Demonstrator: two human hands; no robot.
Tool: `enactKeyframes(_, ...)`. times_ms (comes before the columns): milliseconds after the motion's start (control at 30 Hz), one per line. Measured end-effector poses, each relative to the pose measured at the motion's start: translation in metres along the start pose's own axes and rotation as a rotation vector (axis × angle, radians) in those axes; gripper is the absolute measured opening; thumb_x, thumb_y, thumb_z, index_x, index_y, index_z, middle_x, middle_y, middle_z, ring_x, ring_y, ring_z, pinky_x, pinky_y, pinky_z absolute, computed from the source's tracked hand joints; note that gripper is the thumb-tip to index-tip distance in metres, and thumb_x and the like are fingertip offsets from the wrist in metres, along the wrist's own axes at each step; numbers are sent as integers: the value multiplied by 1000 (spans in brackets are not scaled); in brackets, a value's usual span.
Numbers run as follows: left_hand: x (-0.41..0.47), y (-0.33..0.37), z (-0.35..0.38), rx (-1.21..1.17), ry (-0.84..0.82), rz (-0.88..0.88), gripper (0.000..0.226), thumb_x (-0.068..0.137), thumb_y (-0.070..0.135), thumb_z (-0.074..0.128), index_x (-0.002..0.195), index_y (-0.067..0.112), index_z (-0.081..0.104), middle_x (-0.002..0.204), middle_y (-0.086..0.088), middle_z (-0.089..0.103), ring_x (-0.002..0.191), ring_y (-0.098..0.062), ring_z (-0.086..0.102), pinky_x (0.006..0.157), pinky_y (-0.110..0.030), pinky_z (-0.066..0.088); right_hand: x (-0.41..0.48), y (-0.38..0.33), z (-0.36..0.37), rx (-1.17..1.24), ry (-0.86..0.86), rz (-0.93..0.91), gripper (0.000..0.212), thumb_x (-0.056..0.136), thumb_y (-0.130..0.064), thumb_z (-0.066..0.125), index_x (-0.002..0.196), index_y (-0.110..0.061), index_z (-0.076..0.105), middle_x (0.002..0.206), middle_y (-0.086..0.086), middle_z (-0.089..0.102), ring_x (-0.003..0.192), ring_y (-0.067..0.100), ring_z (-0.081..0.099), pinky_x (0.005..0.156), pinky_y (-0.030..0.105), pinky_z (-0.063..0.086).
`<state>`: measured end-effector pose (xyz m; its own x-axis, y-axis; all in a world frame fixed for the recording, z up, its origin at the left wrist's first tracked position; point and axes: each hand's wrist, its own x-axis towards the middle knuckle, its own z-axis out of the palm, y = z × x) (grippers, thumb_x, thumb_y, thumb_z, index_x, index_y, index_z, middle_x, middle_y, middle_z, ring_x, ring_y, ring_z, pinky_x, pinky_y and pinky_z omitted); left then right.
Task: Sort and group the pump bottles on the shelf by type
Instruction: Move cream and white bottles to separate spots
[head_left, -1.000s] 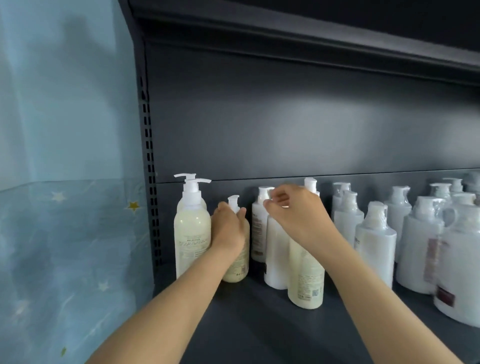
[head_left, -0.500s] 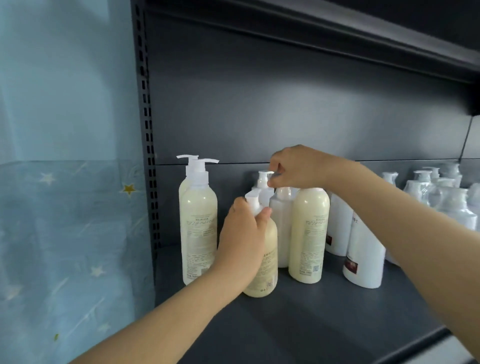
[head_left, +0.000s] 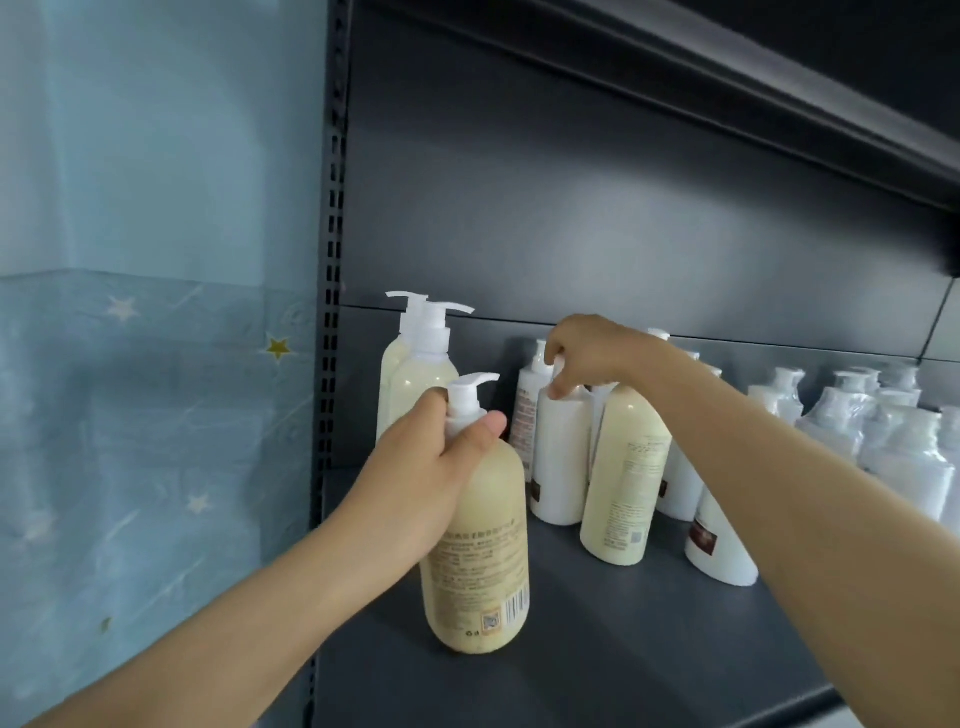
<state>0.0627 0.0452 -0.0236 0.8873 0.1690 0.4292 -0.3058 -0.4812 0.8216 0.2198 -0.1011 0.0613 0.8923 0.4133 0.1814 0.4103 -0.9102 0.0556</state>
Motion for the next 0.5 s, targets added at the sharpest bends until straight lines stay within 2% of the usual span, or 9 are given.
enactKeyframes(100, 3, -4, -11, 5, 26, 12, 33, 88, 44, 48, 100, 15, 59, 99, 1, 63, 93, -10, 58, 72, -21, 43, -5, -1, 8, 310, 98, -25, 42, 73, -19, 77, 111, -11, 64, 102, 1, 55, 87, 17, 52, 65, 24, 44)
enactKeyframes(167, 5, -5, -18, -9, 36, 23, 35, 86, 45, 47, 101, 17, 60, 102, 3, 64, 94, -9, 58, 80, -23, 45, -10, -5, 17, 588, 129, -29, 41, 69, -13, 81, 107, -12, 67, 96, -1, 63, 84, 13, 58, 73, 22, 49)
enactKeyframes(233, 8, -7, -24, -47, 55, 20, 33, 85, 44, 48, 101, 18, 60, 104, 3, 66, 96, -10, 60, 87, -30, 46, -15, -10, 25, 746, 165, -36, 37, 67, -9, 82, 101, -13, 68, 89, -3, 65, 78, 7, 59, 70, 14, 48)
enactKeyframes(400, 13, -8, -34, -68, 98, 23, 30, 88, 41, 50, 105, 20, 62, 104, 7, 66, 96, -8, 59, 79, -24, 43, -21, -15, 43, 936, 307, 19, 23, 71, -13, 80, 87, -23, 66, 85, -8, 63, 78, 2, 57, 68, 9, 44)
enactKeyframes(500, 14, -9, -35, -90, 102, 15, 29, 88, 41, 50, 106, 21, 62, 105, 8, 66, 98, -8, 59, 81, -24, 43, -20, -17, 53, 925, 356, 36, 22, 78, -21, 75, 95, -23, 61, 95, -6, 59, 89, 7, 54, 68, 13, 41)
